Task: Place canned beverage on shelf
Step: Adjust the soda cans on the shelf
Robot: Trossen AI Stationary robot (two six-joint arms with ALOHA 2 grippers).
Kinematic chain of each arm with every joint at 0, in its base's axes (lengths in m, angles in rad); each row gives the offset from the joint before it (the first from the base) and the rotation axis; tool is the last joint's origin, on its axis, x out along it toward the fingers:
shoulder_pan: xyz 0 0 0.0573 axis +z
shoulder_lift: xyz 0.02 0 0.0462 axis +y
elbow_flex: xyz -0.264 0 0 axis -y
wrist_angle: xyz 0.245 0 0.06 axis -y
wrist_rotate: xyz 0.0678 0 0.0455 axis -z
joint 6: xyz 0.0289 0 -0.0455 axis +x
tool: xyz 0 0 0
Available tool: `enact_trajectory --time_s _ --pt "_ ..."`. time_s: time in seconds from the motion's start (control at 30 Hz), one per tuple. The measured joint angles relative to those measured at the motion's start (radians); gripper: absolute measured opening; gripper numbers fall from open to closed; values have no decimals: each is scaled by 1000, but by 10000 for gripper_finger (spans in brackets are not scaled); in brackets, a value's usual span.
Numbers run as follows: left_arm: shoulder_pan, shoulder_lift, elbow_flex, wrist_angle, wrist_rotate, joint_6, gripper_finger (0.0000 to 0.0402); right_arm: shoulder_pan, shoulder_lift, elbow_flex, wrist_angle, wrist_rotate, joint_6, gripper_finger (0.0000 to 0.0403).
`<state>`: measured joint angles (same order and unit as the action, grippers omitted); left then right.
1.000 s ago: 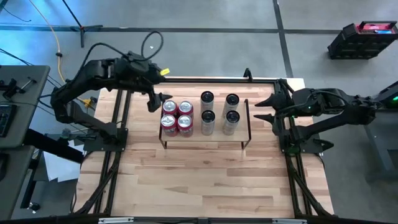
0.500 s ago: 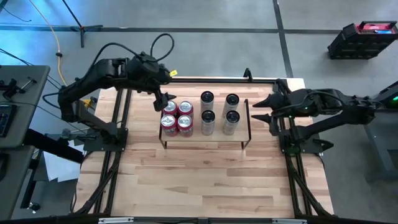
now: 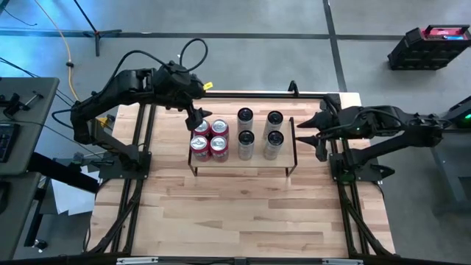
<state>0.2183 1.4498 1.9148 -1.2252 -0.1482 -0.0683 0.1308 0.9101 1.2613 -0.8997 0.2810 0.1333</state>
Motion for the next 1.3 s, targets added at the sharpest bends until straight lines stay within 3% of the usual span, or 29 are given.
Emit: enact_trajectory --time_s 0.3,0.43,0.9,1.0,1.3 --pt "0 4 0 24 16 -50 326 0 11 0 0 0 -1 184" --pt "-8 8 -1 16 93 4 326 0 14 0 0 0 -2 184" --pt "-30 60 -35 34 118 130 326 0 15 0 0 0 0 184" --pt "-45 60 -35 50 169 156 326 0 15 0 0 0 0 184" --pt "7 65 -35 -15 176 77 326 0 15 0 0 0 0 184"
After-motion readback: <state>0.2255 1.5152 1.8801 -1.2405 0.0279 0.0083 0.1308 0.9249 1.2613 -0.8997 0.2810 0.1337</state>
